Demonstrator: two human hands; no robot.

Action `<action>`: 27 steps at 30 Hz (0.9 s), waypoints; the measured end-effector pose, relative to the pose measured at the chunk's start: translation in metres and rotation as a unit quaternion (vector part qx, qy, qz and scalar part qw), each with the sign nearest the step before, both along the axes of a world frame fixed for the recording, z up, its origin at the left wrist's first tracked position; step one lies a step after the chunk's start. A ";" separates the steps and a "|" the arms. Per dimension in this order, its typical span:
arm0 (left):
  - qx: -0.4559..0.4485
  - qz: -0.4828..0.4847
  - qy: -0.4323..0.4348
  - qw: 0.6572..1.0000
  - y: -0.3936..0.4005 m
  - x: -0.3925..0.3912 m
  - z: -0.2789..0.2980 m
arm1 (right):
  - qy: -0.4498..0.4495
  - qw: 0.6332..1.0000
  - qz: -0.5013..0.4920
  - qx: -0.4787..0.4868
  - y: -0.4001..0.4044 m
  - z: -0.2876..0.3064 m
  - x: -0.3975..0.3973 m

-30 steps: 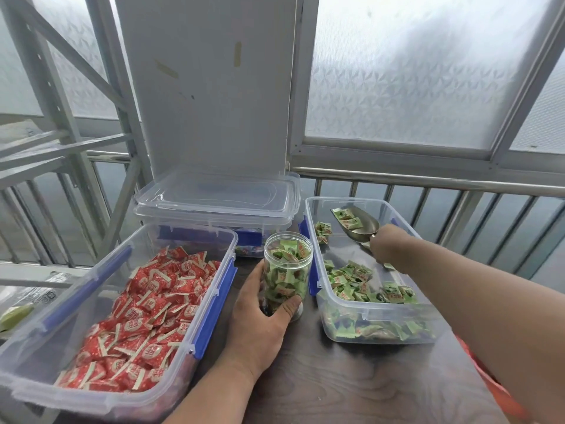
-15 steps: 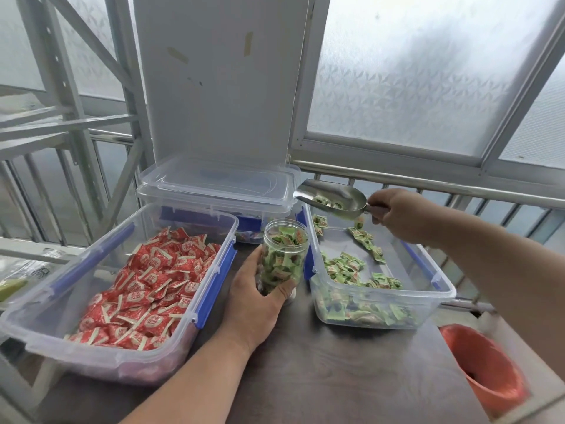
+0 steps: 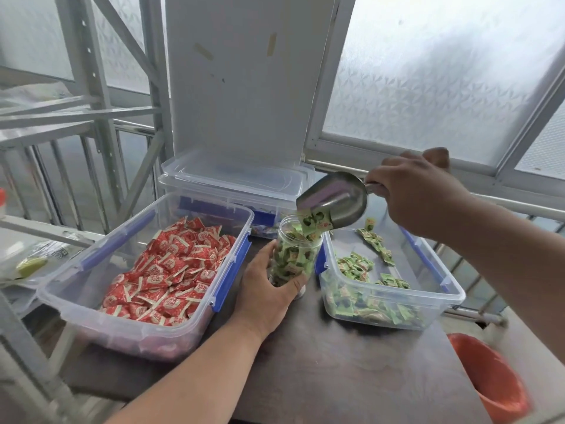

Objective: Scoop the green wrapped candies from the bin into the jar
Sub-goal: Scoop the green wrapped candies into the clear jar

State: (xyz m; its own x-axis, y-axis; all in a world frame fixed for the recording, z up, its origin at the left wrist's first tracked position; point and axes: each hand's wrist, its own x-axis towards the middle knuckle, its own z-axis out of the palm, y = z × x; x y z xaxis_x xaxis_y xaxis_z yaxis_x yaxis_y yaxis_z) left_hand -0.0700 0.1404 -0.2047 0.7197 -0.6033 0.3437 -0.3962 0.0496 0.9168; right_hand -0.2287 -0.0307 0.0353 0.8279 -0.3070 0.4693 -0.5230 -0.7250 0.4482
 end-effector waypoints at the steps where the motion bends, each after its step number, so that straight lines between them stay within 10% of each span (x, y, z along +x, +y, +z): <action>1: 0.001 0.002 -0.002 1.000 0.000 0.000 0.000 | -0.006 1.000 0.008 -0.010 0.002 0.000 0.000; 13: 0.016 0.009 -0.023 1.000 0.010 -0.011 0.010 | -0.143 0.987 0.035 0.072 -0.017 -0.037 -0.015; 18: -0.003 0.026 -0.210 0.977 0.012 -0.014 0.044 | -0.201 0.962 0.009 0.185 -0.028 -0.055 -0.023; 22: 0.148 -0.023 -0.386 0.910 0.013 -0.002 0.080 | -0.221 0.945 -0.030 0.240 -0.030 -0.069 -0.025; 27: 0.256 -0.038 -0.420 0.870 0.016 0.001 0.110 | -0.225 0.930 -0.040 0.288 -0.036 -0.094 -0.028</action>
State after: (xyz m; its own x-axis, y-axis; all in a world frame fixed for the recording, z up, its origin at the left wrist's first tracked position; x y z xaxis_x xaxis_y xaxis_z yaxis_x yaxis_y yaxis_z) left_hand -0.0689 0.1563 -0.0950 0.2954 -0.8672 0.4009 -0.9505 -0.2243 0.2152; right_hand -0.2567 -0.0667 -0.0588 0.5512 -0.6671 0.5012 -0.6269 -0.7275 -0.2789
